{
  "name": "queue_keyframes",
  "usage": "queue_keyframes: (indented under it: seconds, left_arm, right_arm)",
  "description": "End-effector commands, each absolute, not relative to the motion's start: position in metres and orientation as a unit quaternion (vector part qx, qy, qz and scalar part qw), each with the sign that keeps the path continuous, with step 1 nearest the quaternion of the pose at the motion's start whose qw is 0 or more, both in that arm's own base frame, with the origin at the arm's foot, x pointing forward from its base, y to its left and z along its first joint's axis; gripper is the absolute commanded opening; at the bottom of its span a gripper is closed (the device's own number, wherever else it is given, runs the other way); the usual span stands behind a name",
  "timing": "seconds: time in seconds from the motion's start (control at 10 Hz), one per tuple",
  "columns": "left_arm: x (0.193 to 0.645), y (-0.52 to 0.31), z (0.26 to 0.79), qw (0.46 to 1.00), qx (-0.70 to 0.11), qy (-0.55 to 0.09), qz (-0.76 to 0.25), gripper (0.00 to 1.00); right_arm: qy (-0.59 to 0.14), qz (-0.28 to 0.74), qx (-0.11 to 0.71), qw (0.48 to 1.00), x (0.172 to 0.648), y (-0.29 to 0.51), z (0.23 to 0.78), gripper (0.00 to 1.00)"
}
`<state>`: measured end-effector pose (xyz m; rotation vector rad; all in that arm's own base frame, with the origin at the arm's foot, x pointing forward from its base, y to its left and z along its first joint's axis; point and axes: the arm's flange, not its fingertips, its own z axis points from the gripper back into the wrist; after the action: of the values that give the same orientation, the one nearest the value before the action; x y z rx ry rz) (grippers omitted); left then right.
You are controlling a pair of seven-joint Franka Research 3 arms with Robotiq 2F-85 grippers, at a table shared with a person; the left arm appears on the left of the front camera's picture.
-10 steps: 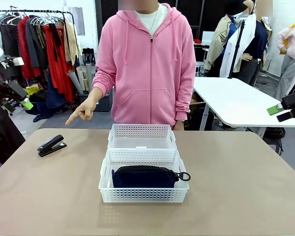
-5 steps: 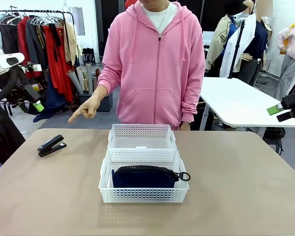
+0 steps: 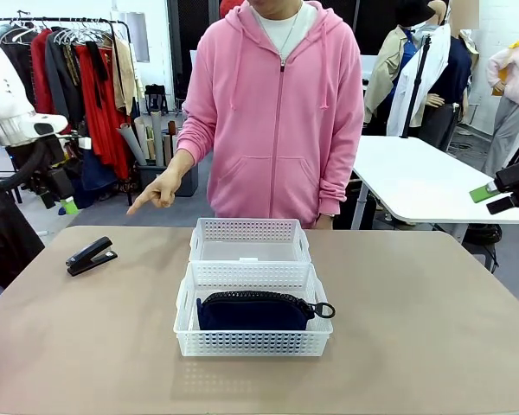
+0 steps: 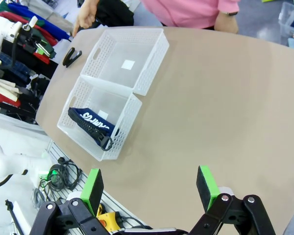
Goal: Distribute items into two baskets.
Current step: Pick up the Stapler that the person points to.
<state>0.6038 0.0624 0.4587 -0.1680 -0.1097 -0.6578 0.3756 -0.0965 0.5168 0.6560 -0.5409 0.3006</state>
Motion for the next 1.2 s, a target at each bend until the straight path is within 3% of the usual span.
queue_keyframes:
  seconds: [0.0, 0.5, 0.7, 1.1]
  left_arm:
    - [0.613, 0.061, 0.451, 0.924, -0.069, -0.049, -0.372, 1.0]
    - [0.615, 0.053, 0.425, 0.893, -0.072, -0.067, -0.439, 1.0]
    - [0.616, 0.05, 0.418, 0.884, -0.063, -0.105, -0.452, 1.0]
    - [0.623, 0.044, 0.397, 0.879, -0.058, -0.102, -0.462, 1.0]
  right_arm:
    - [-0.263, 0.147, 0.321, 0.898, 0.376, -0.096, 0.518, 1.0]
    - [-0.263, 0.147, 0.321, 0.898, 0.376, -0.096, 0.518, 1.0]
    - [-0.263, 0.147, 0.321, 0.898, 0.376, -0.096, 0.518, 1.0]
    - [-0.263, 0.147, 0.321, 0.898, 0.376, -0.096, 0.518, 1.0]
